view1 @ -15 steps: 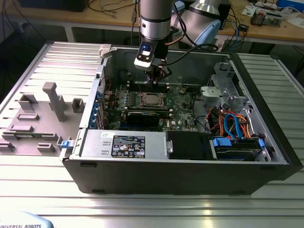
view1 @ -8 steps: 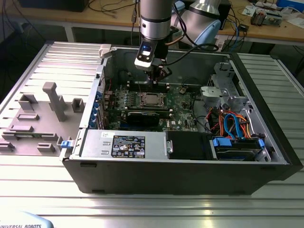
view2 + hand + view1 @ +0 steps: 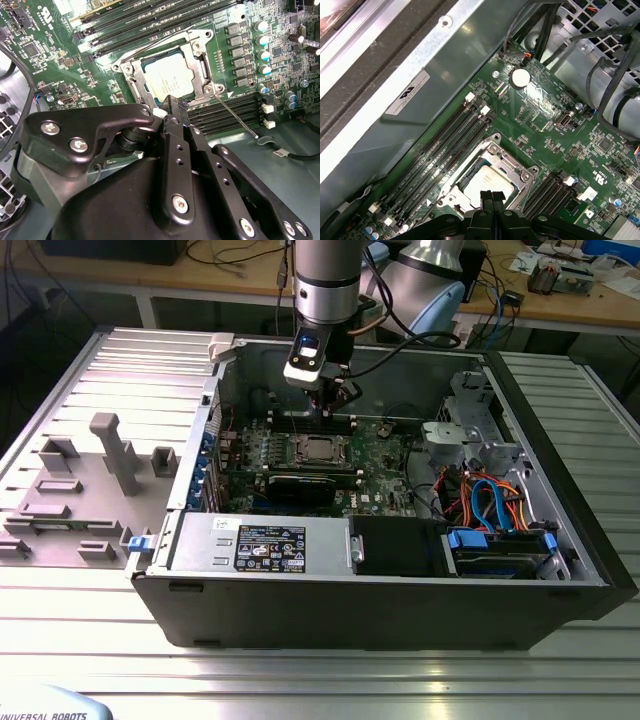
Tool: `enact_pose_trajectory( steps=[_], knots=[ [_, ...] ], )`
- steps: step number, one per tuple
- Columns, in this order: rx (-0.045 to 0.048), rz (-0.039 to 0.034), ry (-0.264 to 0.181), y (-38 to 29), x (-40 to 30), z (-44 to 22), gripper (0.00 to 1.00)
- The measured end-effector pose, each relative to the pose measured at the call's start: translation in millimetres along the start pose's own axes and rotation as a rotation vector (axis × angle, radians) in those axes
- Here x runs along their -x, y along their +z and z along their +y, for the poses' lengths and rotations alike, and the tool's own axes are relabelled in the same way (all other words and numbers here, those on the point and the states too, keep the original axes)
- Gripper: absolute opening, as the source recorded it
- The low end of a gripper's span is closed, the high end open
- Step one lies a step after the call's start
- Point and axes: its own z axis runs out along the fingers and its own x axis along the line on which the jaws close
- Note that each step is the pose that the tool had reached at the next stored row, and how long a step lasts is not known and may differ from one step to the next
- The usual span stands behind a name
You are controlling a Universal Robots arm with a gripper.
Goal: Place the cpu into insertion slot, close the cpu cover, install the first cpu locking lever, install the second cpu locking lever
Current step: 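Install the first cpu locking lever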
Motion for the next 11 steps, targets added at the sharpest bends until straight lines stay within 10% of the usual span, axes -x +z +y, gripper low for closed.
enact_pose_trajectory(
  steps=[11],
  knots=[
    [0.0005, 0.0003, -0.011, 0.0, 0.0, 0.0, 0.11]
  ],
)
